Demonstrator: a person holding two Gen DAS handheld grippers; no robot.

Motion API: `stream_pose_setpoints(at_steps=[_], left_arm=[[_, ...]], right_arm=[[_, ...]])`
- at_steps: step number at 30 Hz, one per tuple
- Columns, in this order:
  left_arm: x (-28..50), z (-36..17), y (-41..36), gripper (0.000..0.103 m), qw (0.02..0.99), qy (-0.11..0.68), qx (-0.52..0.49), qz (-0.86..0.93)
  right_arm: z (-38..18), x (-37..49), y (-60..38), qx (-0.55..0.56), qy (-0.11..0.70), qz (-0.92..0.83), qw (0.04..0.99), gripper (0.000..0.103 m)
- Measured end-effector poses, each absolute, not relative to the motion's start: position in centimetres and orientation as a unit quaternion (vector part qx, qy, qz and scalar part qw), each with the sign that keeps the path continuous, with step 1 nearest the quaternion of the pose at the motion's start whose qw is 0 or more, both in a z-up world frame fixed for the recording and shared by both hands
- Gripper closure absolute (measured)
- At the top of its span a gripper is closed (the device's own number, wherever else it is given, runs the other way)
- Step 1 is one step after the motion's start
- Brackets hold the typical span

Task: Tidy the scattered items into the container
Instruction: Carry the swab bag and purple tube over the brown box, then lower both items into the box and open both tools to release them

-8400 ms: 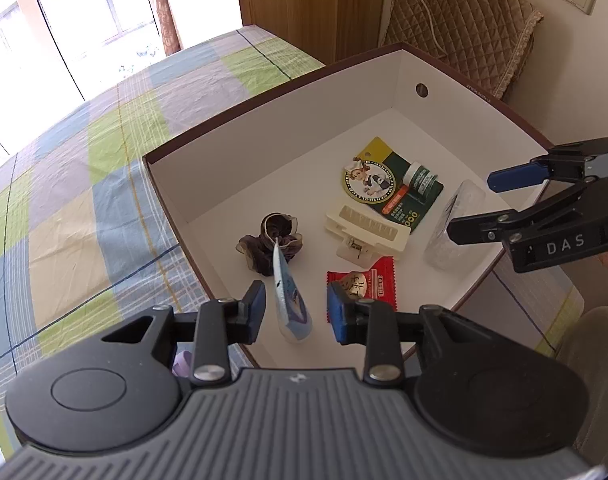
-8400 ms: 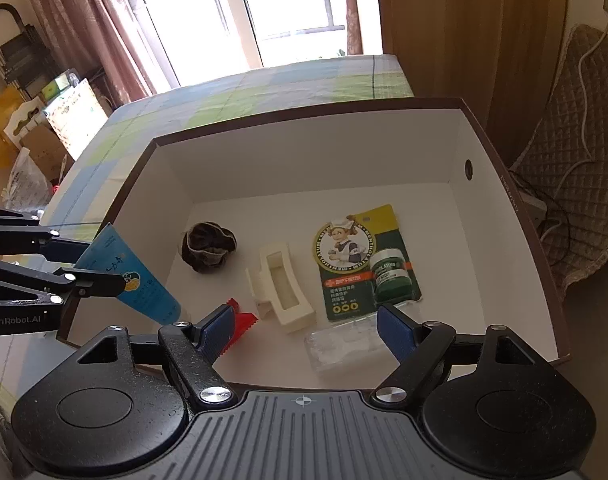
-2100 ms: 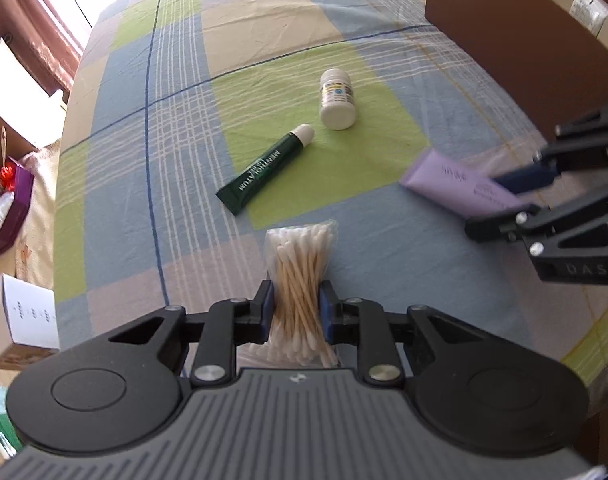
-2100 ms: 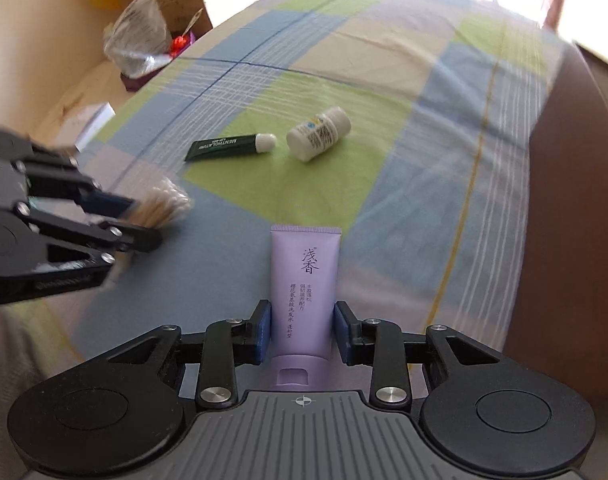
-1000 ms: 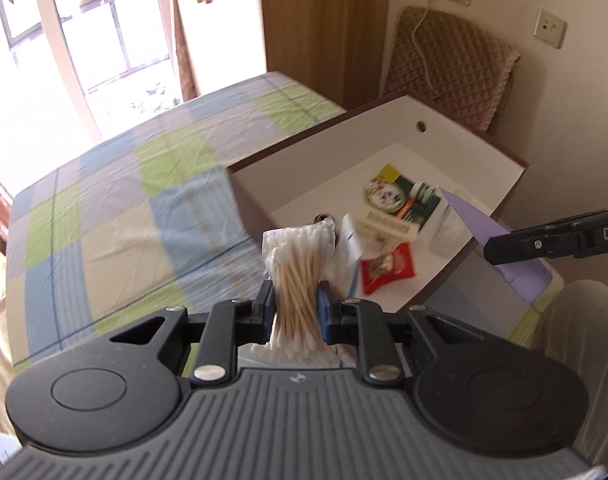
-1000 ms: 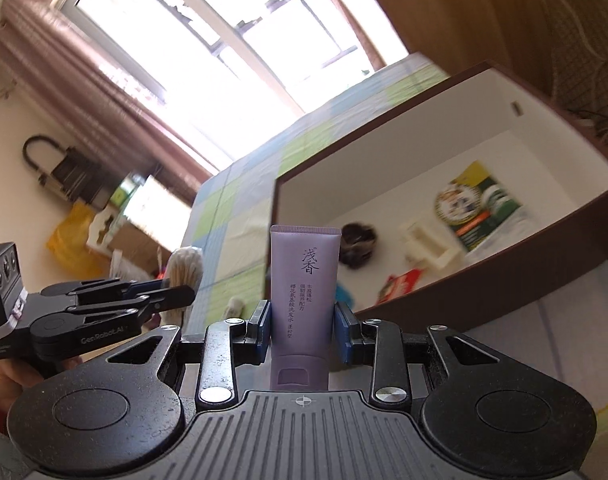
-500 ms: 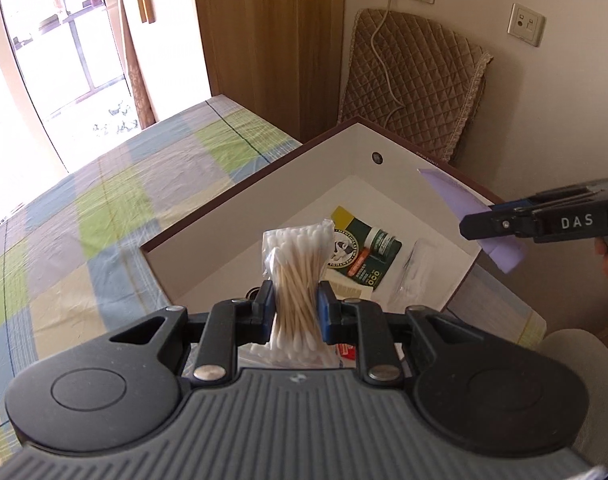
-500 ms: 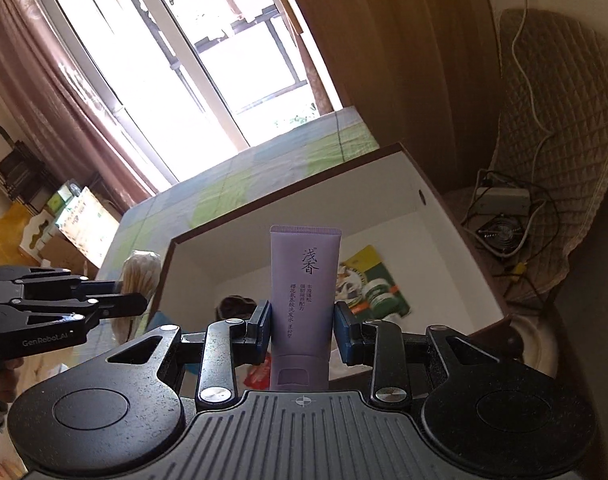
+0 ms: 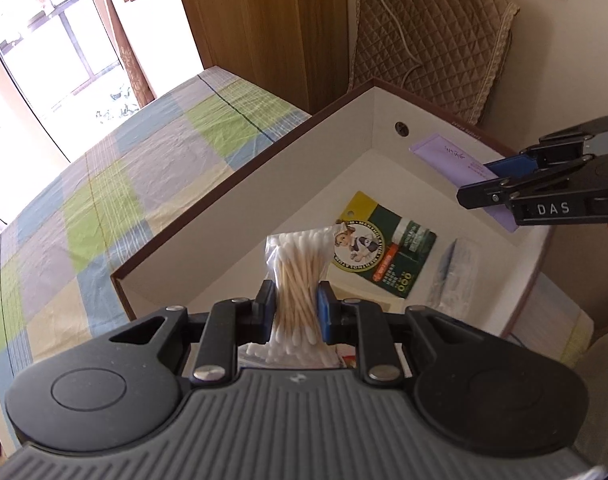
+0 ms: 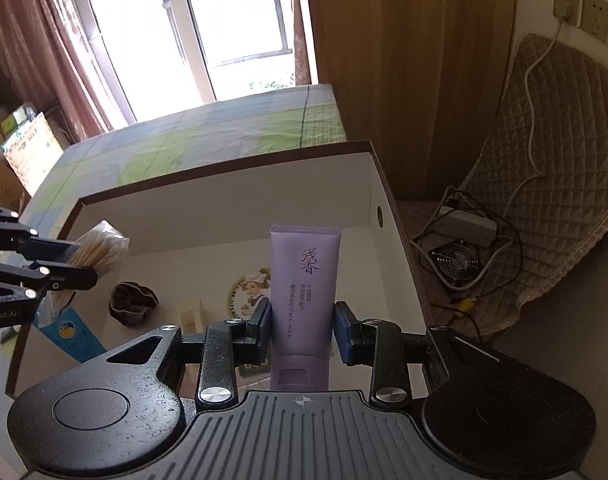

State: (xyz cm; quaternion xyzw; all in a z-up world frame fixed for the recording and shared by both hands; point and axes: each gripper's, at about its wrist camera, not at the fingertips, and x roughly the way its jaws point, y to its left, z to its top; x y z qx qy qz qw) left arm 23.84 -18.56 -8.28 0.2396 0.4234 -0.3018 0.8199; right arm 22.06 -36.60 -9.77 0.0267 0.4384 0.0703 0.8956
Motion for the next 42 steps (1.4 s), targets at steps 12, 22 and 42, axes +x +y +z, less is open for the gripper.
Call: stream_pose_setpoints(at_steps=[12,22,42], left_arm=[[27.2,-11.2,-20.8,0.085,0.81,0.449,0.255,-0.279],[28.5,-13.5,-21.5,0.085,0.802,0.467,0.252,-0.275],[29.1,-14.0,-22.1,0.044,0.821,0.449,0.253,-0.248]], right_arm=[[-12.4,26.3,-35.1,-0.062,0.466,0.074,0.88,0.068],[-13.4,27.9,-34.7,-0.092,0.477,0.074,0.871,0.068],[-13.9,27.4,-32.7,-0.185,0.437,0.109,0.873,0.025]])
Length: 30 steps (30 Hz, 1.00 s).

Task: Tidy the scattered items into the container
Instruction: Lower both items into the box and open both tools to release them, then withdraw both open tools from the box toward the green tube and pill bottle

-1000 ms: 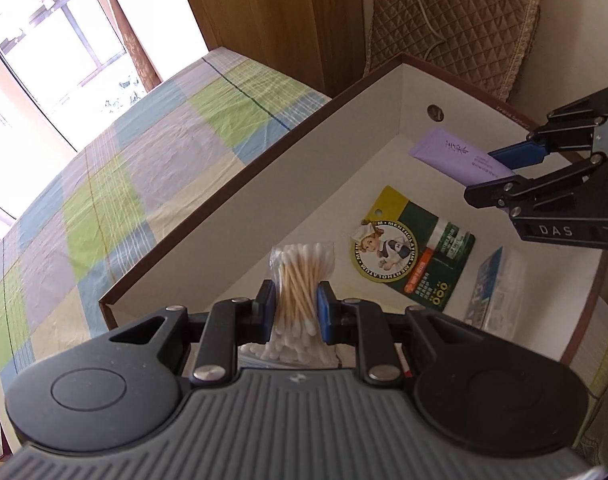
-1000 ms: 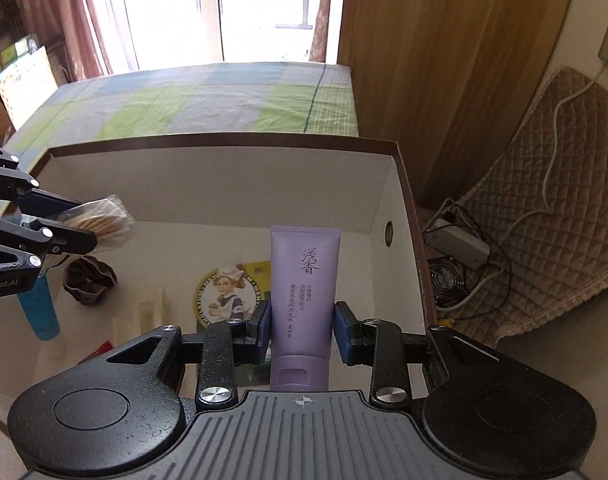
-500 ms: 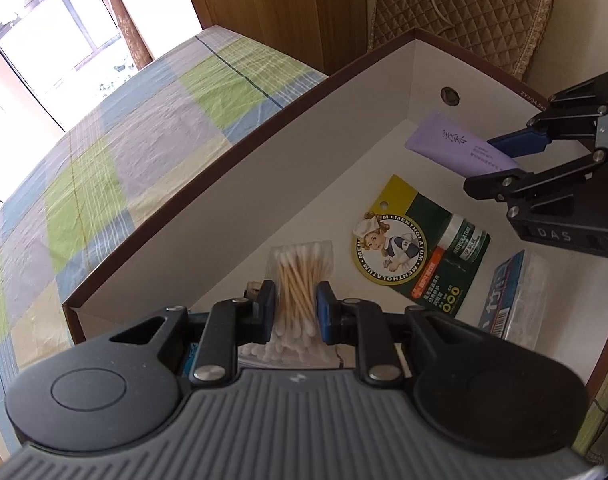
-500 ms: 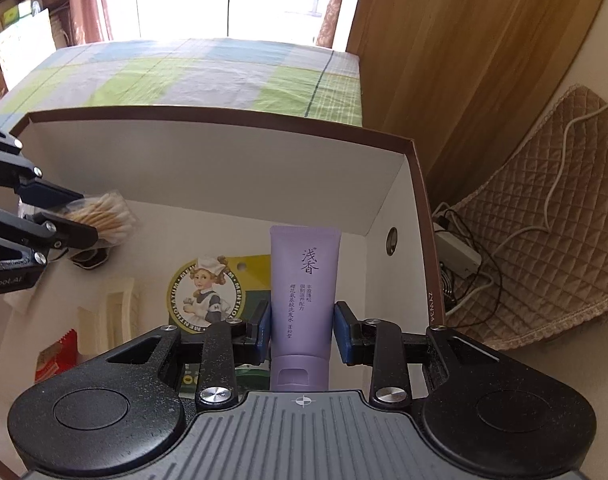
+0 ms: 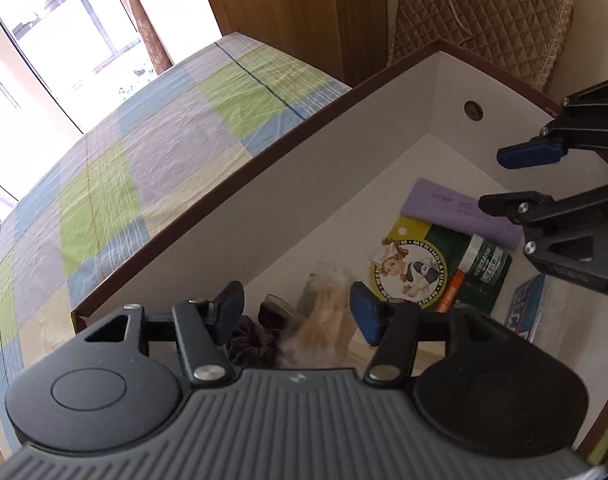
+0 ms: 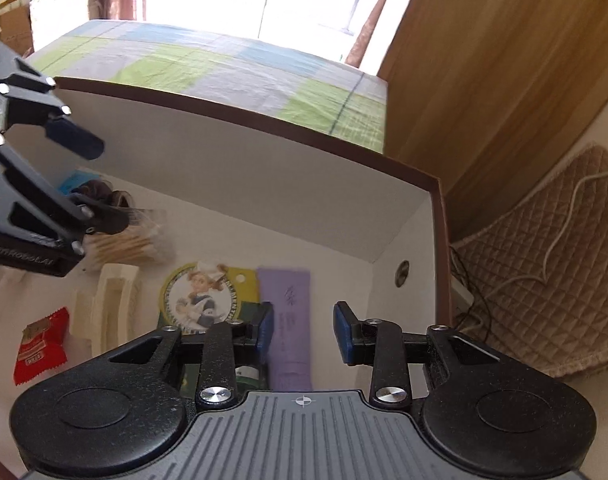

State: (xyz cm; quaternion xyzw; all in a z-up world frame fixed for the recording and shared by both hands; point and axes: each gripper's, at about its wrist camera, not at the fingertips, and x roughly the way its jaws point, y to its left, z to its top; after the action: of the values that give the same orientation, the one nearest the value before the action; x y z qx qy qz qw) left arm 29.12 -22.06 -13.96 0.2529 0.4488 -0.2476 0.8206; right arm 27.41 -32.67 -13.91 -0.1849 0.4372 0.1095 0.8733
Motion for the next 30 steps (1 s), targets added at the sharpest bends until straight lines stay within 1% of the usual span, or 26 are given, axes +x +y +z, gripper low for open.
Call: stream_pose_setpoints(at_steps=[1,3,6,8,10,17,18,19,20,30], left_arm=[[29.1,-14.0,-22.0,0.04,0.821,0.449,0.254,-0.246],[28.8,-13.9,-22.0,0.039,0.822,0.446,0.256,-0.246],[28.5,-13.9,-21.8,0.032,0.822,0.445,0.261,-0.241],[28.3,-13.8,-21.5,0.03,0.823,0.448,0.255,-0.241],[28.0,-13.8,-21.3,0.022,0.821,0.453,0.251,-0.24],[26.9,-13.2,-20.8,0.019,0.817,0.468,0.239,-0.237],[26.8,-13.0,-20.7,0.016,0.817,0.472,0.234,-0.236],[26.7,-12.8,-20.6,0.014,0.817,0.474,0.23,-0.236],[26.5,-12.7,-20.4,0.014,0.818,0.475,0.225,-0.235],[24.1,-10.9,-19.1,0.014,0.821,0.483,0.199,-0.232]], right_arm=[[-13.7,27.0,-32.7,-0.183,0.425,0.109,0.88,0.01],[-13.3,26.5,-32.8,-0.174,0.424,0.118,0.881,0.01],[-12.9,25.6,-32.8,-0.166,0.425,0.12,0.882,0.01],[-12.6,24.9,-32.9,-0.158,0.428,0.124,0.881,0.01],[-12.4,24.3,-32.9,-0.144,0.435,0.122,0.881,0.01],[-11.3,22.4,-33.4,-0.092,0.454,0.094,0.881,0.01],[-11.1,22.2,-33.5,-0.085,0.455,0.088,0.882,0.01],[-10.9,21.9,-33.6,-0.078,0.455,0.082,0.883,0.003],[-10.7,21.6,-33.7,-0.069,0.454,0.072,0.886,0.0],[-9.4,19.5,-34.7,-0.014,0.466,0.032,0.884,0.0]])
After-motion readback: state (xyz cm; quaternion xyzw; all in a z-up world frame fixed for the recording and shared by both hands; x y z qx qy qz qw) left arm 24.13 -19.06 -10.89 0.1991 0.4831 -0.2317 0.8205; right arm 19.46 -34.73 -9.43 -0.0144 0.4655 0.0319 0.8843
